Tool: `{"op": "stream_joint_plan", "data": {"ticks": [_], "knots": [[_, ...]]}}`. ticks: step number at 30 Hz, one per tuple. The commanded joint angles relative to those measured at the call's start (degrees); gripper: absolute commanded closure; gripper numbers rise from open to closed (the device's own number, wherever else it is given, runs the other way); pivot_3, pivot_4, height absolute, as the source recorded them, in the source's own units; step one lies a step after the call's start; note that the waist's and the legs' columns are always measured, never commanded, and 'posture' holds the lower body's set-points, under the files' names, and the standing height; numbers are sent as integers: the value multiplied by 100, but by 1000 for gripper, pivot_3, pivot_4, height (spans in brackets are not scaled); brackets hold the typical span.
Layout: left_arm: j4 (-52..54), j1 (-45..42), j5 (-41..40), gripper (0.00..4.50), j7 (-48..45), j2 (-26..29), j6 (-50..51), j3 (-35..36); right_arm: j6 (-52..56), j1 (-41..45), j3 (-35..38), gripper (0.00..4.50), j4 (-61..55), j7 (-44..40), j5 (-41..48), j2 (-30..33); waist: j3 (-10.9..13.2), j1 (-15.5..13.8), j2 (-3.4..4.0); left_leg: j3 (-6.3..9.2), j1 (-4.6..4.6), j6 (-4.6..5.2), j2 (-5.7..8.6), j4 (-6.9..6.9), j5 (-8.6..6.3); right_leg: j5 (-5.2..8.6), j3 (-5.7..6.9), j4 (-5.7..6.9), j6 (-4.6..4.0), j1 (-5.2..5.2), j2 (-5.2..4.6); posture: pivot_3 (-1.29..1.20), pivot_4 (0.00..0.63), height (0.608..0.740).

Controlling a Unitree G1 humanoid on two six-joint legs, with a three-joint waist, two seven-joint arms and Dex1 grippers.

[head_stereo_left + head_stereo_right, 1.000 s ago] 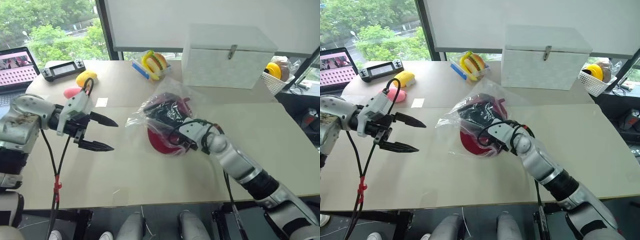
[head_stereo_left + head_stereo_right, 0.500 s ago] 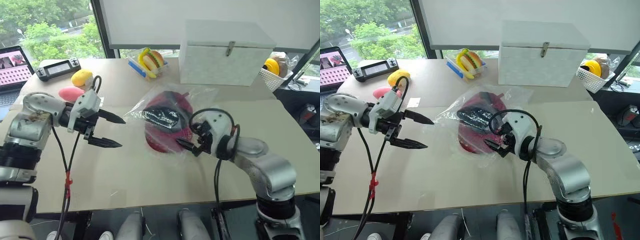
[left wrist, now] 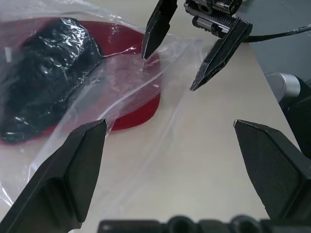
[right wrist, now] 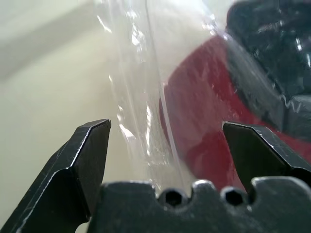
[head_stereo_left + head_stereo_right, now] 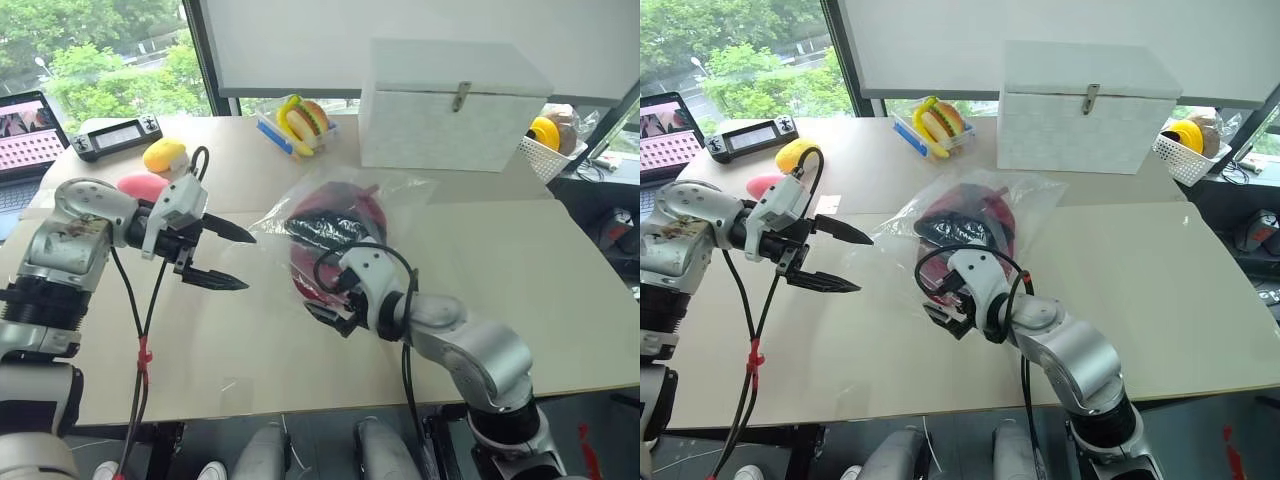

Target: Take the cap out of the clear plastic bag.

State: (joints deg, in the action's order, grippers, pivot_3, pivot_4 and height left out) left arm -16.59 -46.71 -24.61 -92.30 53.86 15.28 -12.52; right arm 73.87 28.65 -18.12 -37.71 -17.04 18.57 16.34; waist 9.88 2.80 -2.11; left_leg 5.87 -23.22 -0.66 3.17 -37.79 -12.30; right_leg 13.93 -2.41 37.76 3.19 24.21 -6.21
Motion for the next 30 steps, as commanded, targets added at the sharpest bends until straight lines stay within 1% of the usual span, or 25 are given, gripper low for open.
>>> {"op": "stream_joint_plan", "data": {"ticks": [1,4,7,10,13,18,19,20,22,24,30], "knots": [[35,-159,-43,0,-20,83,11,20,-166,220,-669,102,4,148,-444,556,0,-7,0,-1,0,0,1,0,0,0,1,-2,0,-1,0,0,150,740],[61,-168,-65,0,-20,92,47,23,-296,368,-1051,102,139,296,-762,797,0,-13,0,-8,-1,0,1,0,0,1,5,-4,1,-2,0,0,150,740],[82,-195,-86,0,-20,89,100,29,-453,442,-1610,102,410,530,-1363,1258,0,-11,0,-10,-3,0,1,0,0,1,4,-3,1,0,0,0,150,740],[86,-210,-93,0,-20,81,133,24,-540,380,-1671,102,533,711,-1686,1431,0,-13,0,-14,-3,0,2,0,0,1,3,-7,1,-2,0,0,150,740],[71,-224,-87,0,-20,68,144,19,-577,324,-1403,824,540,829,-1845,1327,0,-3,0,-14,-4,0,0,0,0,1,4,-5,1,1,0,0,150,740],[1,-249,-15,0,-20,-30,94,7,-640,307,-1129,2525,506,898,-1980,1062,0,-10,0,-13,-4,0,1,0,0,1,3,-3,1,0,0,0,150,740],[-13,-249,-1,0,-20,-48,80,6,-659,300,-1090,2990,500,906,-1993,1020,0,-12,0,-13,-4,0,1,0,0,1,3,-4,0,0,0,0,150,740],[-28,-248,10,0,-20,-61,61,5,-683,289,-1038,3187,494,912,-1998,957,0,-13,0,-13,-4,0,1,0,0,0,3,-4,0,-1,0,0,150,740],[-41,-264,31,0,-20,-105,54,4,-707,308,-993,3874,478,896,-2051,952,0,-12,0,-13,-4,0,1,0,0,1,3,-4,0,-1,0,0,150,740],[-60,-278,62,0,-20,-161,36,9,-712,340,-893,4436,450,860,-2069,909,0,-14,0,-13,-4,0,2,0,0,0,3,-4,0,0,0,0,150,740],[-99,-255,205,0,-20,-328,-144,84,-701,461,-722,4485,414,779,-2098,834,0,-11,0,-14,-3,0,1,0,0,0,3,-3,0,0,0,0,150,740]]}}
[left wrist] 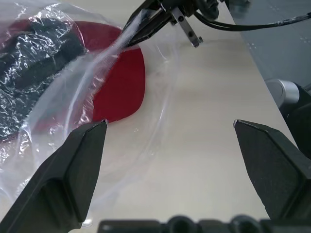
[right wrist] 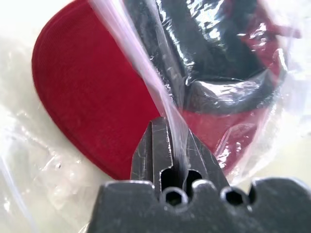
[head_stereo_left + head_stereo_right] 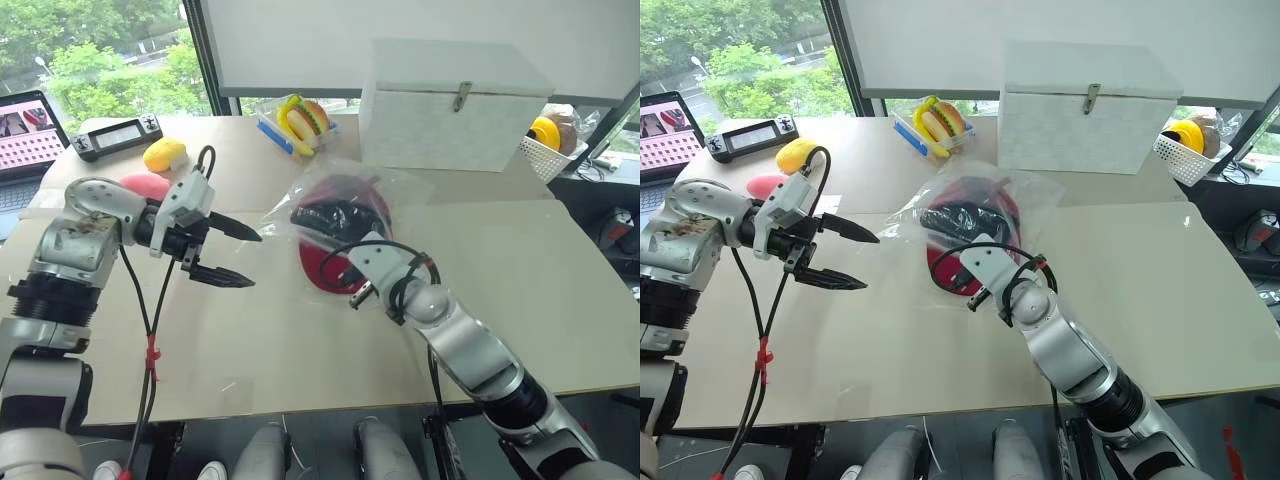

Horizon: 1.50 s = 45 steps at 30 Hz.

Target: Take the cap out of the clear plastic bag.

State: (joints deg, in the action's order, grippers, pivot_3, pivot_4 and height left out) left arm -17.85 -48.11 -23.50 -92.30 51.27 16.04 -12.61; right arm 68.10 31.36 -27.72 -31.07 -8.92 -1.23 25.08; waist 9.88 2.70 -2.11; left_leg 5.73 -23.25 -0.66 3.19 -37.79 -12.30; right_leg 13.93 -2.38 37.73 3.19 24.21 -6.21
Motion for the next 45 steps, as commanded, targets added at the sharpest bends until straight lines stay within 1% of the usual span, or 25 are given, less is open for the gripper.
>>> {"op": "stream_joint_plan", "data": {"ticks": [1,3,6,8,10,13,14,17,21,24,26,34,38,39,42,45], "knots": [[-3,-104,216,0,22,-151,-402,100,-112,259,296,4485,-267,-70,-107,-29,0,-3,0,0,0,0,0,0,0,0,0,0,0,0,0,0,150,740],[-45,-45,431,0,108,-318,-829,98,-100,428,471,4485,-296,-193,-41,-1,0,-9,0,0,0,0,1,0,0,0,0,0,0,-1,0,0,150,740],[45,134,672,0,332,-684,-1635,126,-201,664,798,4485,-133,-366,28,67,0,-15,0,0,-1,0,1,-1,0,-1,0,-2,-1,-2,-1,0,150,740],[97,211,758,0,608,-986,-1946,170,-325,795,914,4485,51,-478,16,164,0,-20,0,1,-1,0,1,0,0,-2,0,-3,-3,-1,-1,0,150,740],[95,292,916,0,970,-1277,-2317,200,-445,846,923,4485,165,-575,-39,322,0,-25,0,2,-2,0,2,0,0,-2,0,-3,-4,-2,-1,0,150,740],[103,435,1094,0,1304,-1498,-2642,221,-492,862,951,4485,220,-606,-64,324,0,-10,0,1,-5,0,4,0,0,-3,-1,-6,-4,0,-3,0,150,740],[91,530,1224,0,1664,-1685,-2868,255,-484,862,951,4485,209,-620,-72,340,0,2,0,-1,-5,0,3,0,0,-3,-3,-4,-5,3,-3,0,150,740],[108,807,1312,0,2176,-2063,-3277,316,-447,837,947,4485,172,-630,-100,376,-1,-1,1,0,0,0,2,0,0,-3,-6,-1,-5,3,-3,0,150,740],[-505,795,2114,0,2756,-2074,-4127,184,-376,753,917,4485,83,-605,-99,337,-1,-11,1,-1,-2,-1,4,-1,0,-4,-6,-1,-6,3,-3,0,150,740],[-830,796,2478,0,3120,-2150,-4355,83,-294,749,912,4485,0,-582,-89,271,-1,-13,1,-3,2,-1,4,0,0,-4,-5,-1,-7,0,-3,0,150,740],[-1043,786,2788,0,3537,-2320,-4512,1,-251,745,929,4485,-45,-571,-97,251,-1,-22,1,-1,0,-1,6,0,0,-4,-5,-2,-7,0,-3,0,150,740],[-1774,804,3756,0,4606,-2619,-5474,-412,50,743,926,4485,-283,-472,-120,68,-1,-33,1,1,-2,-1,9,0,0,-5,-3,-1,-7,2,-5,0,150,740],[-2084,713,4227,0,5168,-2749,-5654,-609,204,779,934,4485,-381,-413,-128,-9,-1,-42,1,2,-1,-1,9,0,0,-5,-2,-1,-7,-1,-5,0,150,740],[-2180,647,4549,0,5517,-2771,-5697,-712,252,788,928,4485,-421,-392,-135,-26,-1,-45,0,2,0,-1,10,-1,0,-5,-2,0,-7,-2,-6,0,150,740],[-2451,466,5091,0,6333,-2897,-5651,-868,360,766,911,4485,-569,-382,-112,-51,-2,-64,0,3,4,-1,12,-1,1,-5,-1,-1,-6,-8,-7,0,150,740],[-2675,335,5413,0,6937,-3052,-5478,-974,465,717,857,4485,-703,-392,-87,-77,-3,-64,0,3,4,-1,14,-1,1,-6,0,0,-5,-9,-8,0,150,740]]}}
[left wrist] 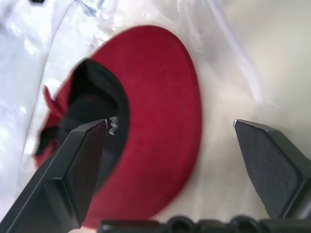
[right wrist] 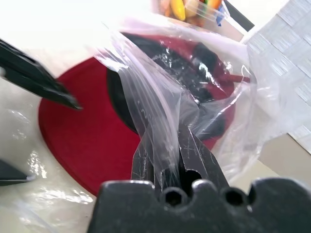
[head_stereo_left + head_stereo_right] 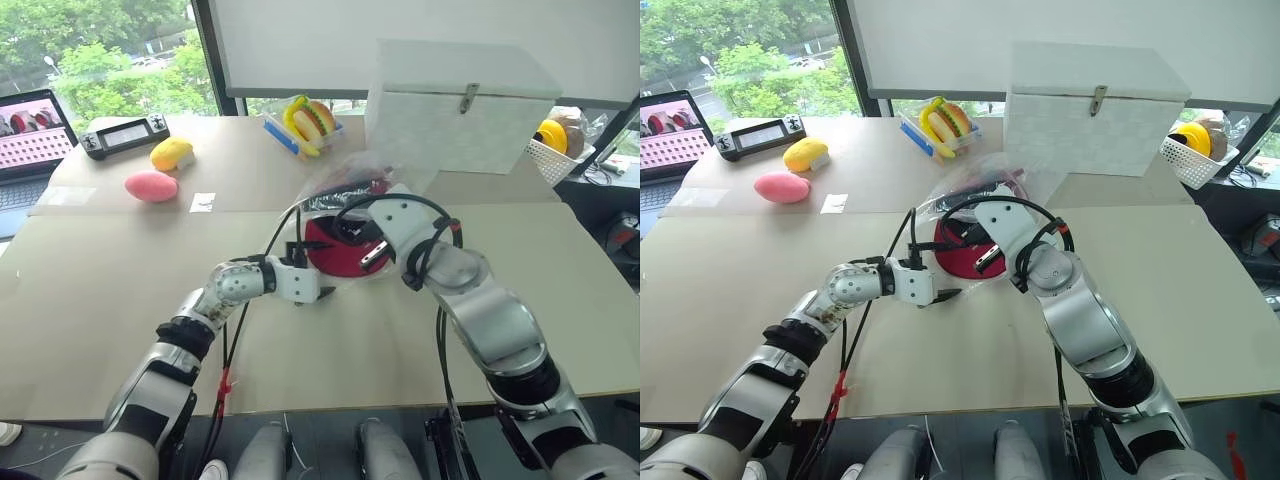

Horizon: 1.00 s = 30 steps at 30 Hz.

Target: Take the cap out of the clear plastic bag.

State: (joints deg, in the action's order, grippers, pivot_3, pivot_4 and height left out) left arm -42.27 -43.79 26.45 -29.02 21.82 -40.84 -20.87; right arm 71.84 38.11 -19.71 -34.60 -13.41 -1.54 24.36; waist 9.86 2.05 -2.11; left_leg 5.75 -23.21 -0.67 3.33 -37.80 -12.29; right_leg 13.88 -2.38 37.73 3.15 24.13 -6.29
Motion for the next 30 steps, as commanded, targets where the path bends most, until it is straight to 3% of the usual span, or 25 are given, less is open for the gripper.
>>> {"op": "stream_joint_plan", "data": {"ticks": [1,7,10,16,17,21,30], "knots": [[-302,-134,525,0,771,-162,232,-213,122,23,40,4485,-389,52,-46,-11,0,3,0,0,0,0,0,0,0,0,0,0,0,0,0,0,150,740],[-510,-140,639,0,930,-350,334,-443,265,13,11,4485,-511,69,-6,-147,-4,3,0,1,2,0,1,0,0,0,1,1,0,-2,-1,0,150,740],[-435,-67,545,605,880,-297,309,-433,308,-8,51,4500,-546,71,-18,-149,-6,4,2,1,4,0,1,0,0,0,1,1,1,-3,-1,0,150,740],[-387,-9,486,2702,797,-211,307,-434,370,-58,99,4500,-608,103,-25,-188,-7,25,4,1,2,0,0,1,0,0,1,1,0,1,-1,0,150,740],[-375,-1,480,3214,793,-206,311,-433,380,-63,102,4500,-618,107,-23,-196,-11,33,9,0,5,0,-1,1,0,0,1,1,0,-1,-1,0,150,740],[-370,14,466,4448,789,-187,316,-441,385,-82,104,4500,-616,125,-18,-212,-19,36,21,0,7,0,-1,1,0,0,1,1,1,-3,-1,0,150,740],[38,188,75,4448,393,105,12,-343,393,-123,142,4500,-617,129,27,-223,-22,55,24,0,7,0,-2,1,0,0,1,-1,1,-2,-1,0,150,740]]}}
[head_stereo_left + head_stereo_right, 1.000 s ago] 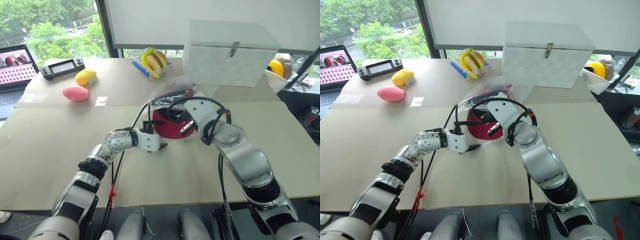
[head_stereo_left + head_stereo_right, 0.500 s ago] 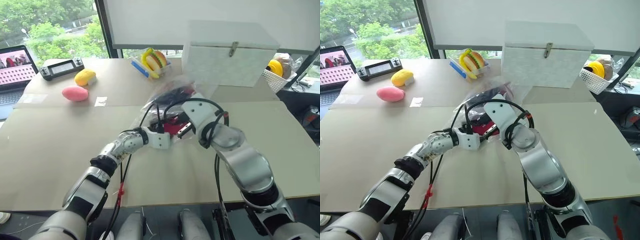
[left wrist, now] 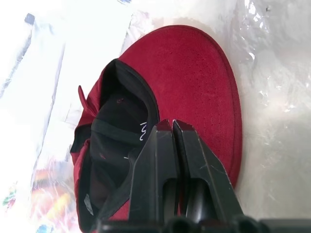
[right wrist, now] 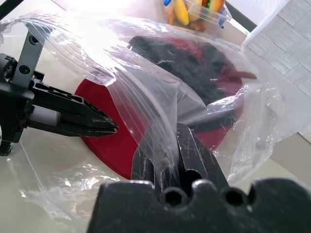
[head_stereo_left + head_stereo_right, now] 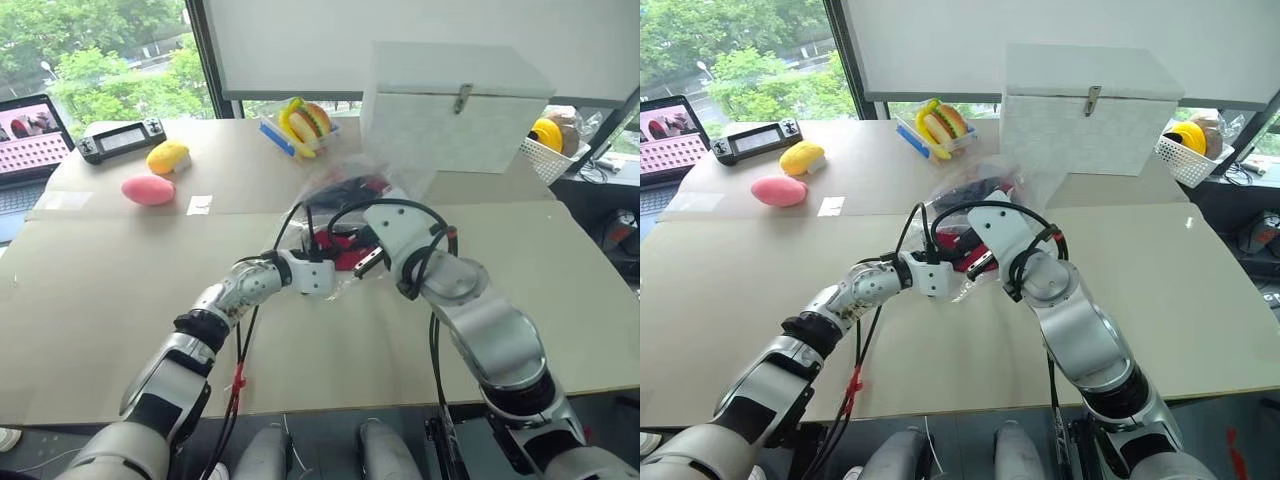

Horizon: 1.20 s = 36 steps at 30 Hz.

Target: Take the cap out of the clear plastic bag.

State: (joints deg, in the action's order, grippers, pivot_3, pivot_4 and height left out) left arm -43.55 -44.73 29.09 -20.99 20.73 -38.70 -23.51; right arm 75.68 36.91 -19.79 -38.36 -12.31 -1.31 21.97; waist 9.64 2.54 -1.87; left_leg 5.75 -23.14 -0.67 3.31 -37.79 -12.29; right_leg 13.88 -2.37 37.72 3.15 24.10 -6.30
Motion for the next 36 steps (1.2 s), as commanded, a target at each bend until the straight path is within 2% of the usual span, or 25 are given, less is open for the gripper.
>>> {"op": "stream_joint_plan", "data": {"ticks": [1,5,7,10,12,18,19,20,28,29,31,36], "knots": [[287,347,-318,4448,-558,336,-306,-45,8,-11,161,4500,-247,13,10,26,0,12,0,1,0,0,0,1,0,0,0,1,0,1,0,0,150,740],[715,508,-914,4448,-1237,848,-784,21,-37,-71,208,4500,-243,-16,39,104,0,27,1,8,0,0,-5,3,0,0,-1,1,-1,8,1,0,150,740],[978,574,-1612,4448,-1923,1164,-999,62,-85,-120,250,4500,-223,-39,54,145,0,25,1,8,-1,0,-8,4,0,0,-2,-1,-1,10,1,0,150,740],[970,514,-2112,4448,-2394,1437,-1252,174,-131,-168,290,4500,-215,-53,71,168,2,2,2,13,-6,0,-7,4,0,0,-2,-2,-1,13,0,0,150,740],[749,421,-2390,4448,-2628,1496,-1387,267,-157,-171,295,4500,-192,-59,76,175,1,-31,2,15,-7,0,-5,4,0,0,1,-4,-1,9,0,0,150,740],[305,341,-2263,4448,-2548,1291,-1645,360,-216,-136,270,4500,-116,-71,78,118,1,-26,2,4,-8,0,-1,3,0,0,5,-8,-1,5,-1,0,150,740],[248,327,-2069,3908,-2414,1261,-1628,362,-212,-136,264,4500,-121,-72,75,114,1,-23,2,5,-9,0,-1,3,0,0,5,-7,-1,6,-1,0,150,740],[179,321,-2032,3678,-2406,1211,-1619,360,-210,-137,262,4500,-125,-75,72,112,2,-20,2,5,-11,0,-1,3,0,0,6,-7,-1,6,-1,0,150,740],[-528,132,-718,816,-1286,664,-1538,70,-144,-148,272,4500,-150,-63,47,63,1,-15,1,2,-10,0,2,2,0,0,6,-7,0,4,-1,0,150,740],[-628,95,-577,336,-1137,617,-1543,33,-128,-147,262,4500,-157,-52,40,59,1,-18,1,4,-10,0,2,2,0,0,6,-6,0,3,-1,0,150,740],[-841,14,-332,82,-853,526,-1526,-44,-99,-160,252,4500,-180,-33,27,46,1,-22,2,4,-8,0,2,2,0,0,6,-5,0,2,-1,0,150,740],[-1416,-297,157,82,-392,503,-1885,-323,6,-183,275,4500,-270,-21,12,97,0,-49,1,4,3,0,3,1,0,0,8,-6,2,-12,-1,0,150,740]]}}
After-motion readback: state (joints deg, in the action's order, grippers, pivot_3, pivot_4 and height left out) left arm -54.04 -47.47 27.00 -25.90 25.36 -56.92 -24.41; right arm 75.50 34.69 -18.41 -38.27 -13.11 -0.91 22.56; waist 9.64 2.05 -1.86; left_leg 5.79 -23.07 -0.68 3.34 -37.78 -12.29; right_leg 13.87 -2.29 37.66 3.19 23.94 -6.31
